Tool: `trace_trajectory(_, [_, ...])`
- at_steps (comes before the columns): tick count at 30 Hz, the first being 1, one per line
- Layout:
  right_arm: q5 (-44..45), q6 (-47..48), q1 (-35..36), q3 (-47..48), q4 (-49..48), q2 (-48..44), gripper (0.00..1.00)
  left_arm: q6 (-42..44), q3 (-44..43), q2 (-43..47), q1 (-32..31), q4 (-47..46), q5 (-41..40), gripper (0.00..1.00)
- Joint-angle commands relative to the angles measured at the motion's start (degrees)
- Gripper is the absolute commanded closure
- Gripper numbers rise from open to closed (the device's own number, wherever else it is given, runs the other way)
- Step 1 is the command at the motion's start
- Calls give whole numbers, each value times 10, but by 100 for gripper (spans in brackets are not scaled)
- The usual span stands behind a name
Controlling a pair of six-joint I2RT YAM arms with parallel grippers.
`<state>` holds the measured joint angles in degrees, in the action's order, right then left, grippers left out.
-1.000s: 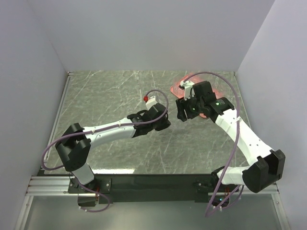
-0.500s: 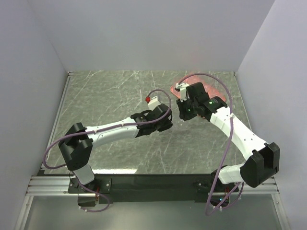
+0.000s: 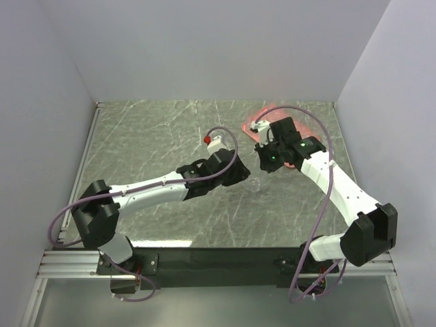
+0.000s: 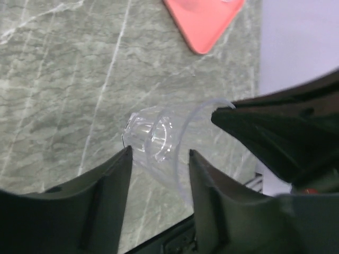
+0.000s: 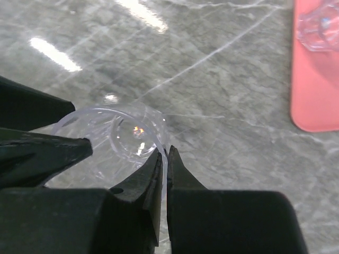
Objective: Place the glasses into the tray
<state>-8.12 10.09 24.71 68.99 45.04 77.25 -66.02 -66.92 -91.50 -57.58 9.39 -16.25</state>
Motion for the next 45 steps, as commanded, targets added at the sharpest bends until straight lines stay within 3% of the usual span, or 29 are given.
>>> trace_trajectory(1, [-113,41,-50,1,-4,-24,100,33,25,42,-2,-67,19,47])
trace_trajectory(7, [-189,42,-154,-20,-34,-25,100,77,70,83,7,-89,25,29])
trace_trajectory(11, [-184,35,-194,-47,-86,-33,100,114,105,129,22,-89,11,22])
trace_trajectory(17, [-175,13,-266,-77,-158,-27,100,185,130,206,52,-32,-51,2])
trace_trajectory(28, [-168,-50,-371,-87,-249,29,100,323,141,351,194,67,-66,1])
trace_trajectory(33, [-140,-74,-390,-80,-277,62,100,419,122,384,217,115,-153,1])
trace_trajectory(39, [-121,-95,-394,-54,-293,99,100,511,178,430,229,105,-248,1])
trace_trajectory(45, [-108,-100,-393,-20,-294,148,100,503,236,494,234,63,-249,1])
